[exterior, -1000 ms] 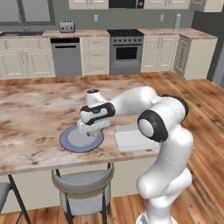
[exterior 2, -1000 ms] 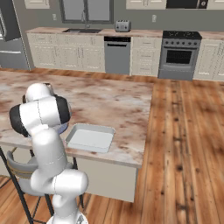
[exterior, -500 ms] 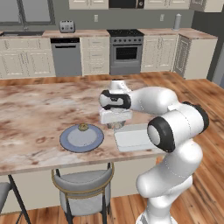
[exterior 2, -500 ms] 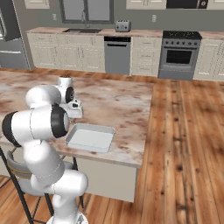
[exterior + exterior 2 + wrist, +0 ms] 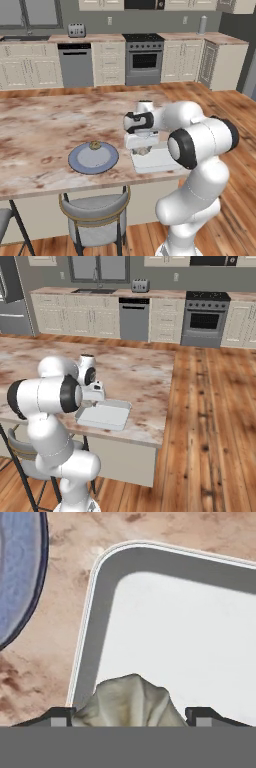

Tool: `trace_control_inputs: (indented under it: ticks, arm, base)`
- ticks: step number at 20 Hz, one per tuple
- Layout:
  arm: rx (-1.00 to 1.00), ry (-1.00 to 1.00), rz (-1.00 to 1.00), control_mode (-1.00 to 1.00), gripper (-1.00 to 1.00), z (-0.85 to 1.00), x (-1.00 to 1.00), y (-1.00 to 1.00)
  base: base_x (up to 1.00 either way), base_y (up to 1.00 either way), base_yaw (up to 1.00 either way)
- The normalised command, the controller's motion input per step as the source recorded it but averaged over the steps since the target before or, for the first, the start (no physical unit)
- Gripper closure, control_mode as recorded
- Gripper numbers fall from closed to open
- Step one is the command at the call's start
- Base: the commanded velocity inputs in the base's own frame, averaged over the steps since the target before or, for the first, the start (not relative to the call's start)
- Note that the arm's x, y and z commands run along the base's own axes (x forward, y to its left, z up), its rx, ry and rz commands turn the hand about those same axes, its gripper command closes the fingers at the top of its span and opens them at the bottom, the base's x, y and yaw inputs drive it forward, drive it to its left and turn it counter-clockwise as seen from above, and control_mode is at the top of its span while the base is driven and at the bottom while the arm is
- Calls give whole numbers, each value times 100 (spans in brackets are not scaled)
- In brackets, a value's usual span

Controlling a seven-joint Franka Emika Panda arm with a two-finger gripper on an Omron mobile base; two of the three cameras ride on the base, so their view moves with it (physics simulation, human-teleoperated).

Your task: Place two dumplings into each of the tupperware containers and then place the containers in the fridge.

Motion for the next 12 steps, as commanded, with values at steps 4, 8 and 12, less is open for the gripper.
trace_control_inputs:
  ticks: [4,8,12]
  arm:
    - [1,0,0,-100,100,-41,-6,-15]
    - [0,0,0,-100,-100,-27,0,-2]
    - [0,0,0,-100,-100,0,0,-1]
  base:
    - [0,0,0]
    - [0,0,0]
    - [0,0,0]
